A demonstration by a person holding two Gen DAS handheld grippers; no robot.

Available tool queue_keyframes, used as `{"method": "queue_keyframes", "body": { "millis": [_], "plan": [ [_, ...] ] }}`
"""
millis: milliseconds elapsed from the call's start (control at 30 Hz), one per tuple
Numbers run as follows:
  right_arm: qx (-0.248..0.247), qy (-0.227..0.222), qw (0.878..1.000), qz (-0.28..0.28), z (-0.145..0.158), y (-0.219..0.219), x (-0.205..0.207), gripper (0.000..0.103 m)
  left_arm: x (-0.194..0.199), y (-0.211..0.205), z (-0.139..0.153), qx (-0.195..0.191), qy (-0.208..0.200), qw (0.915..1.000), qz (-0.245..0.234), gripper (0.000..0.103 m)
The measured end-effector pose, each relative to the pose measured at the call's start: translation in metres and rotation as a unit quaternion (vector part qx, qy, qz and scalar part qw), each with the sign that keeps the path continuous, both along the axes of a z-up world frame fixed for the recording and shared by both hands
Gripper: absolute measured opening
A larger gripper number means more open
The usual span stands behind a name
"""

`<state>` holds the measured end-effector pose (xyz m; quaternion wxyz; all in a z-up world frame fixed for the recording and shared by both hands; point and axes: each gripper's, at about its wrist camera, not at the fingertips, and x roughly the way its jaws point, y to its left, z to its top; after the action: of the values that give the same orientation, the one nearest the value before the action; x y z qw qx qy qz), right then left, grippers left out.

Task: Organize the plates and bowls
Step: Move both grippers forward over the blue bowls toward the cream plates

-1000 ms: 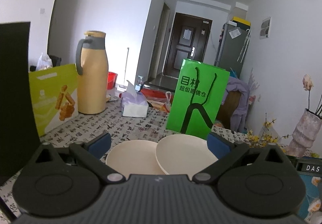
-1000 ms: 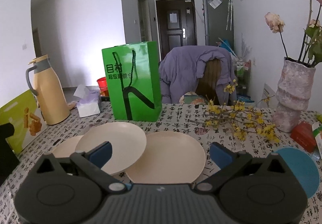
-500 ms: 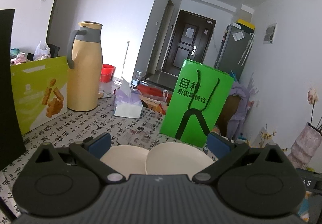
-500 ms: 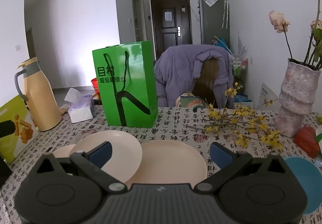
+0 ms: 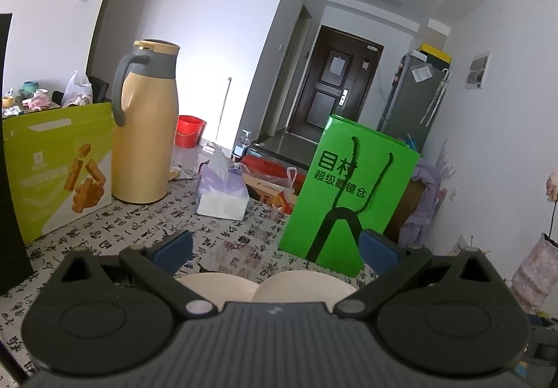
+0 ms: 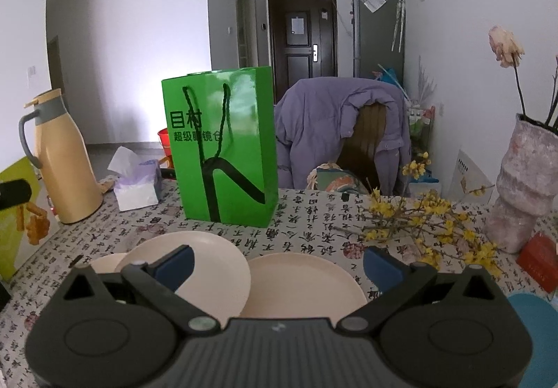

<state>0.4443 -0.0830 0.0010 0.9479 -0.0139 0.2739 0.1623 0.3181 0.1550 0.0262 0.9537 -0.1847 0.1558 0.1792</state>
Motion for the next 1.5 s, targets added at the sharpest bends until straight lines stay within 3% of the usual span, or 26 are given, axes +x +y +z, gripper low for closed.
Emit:
{"method": "queue_keyframes", "body": {
  "millis": [433,900,1500],
  "plan": [
    [-0.004,0.003,1.0,0.003,-0.006,0.023,0.02,0.103,0.016,0.024,-0.02,-0.017,0.009,0.9996,0.019,0.103],
    [-0.009,0.021,1.0,0.015,-0.018,0.043,0.029,0.103,0.026,0.039,-0.032,-0.059,0.028,0.9977,0.016,0.103],
    [-0.034,0.054,0.997,0.033,-0.036,0.065,0.057,0.103,0.048,0.06,-0.056,-0.09,0.073,0.993,0.025,0.103]
  ]
}}
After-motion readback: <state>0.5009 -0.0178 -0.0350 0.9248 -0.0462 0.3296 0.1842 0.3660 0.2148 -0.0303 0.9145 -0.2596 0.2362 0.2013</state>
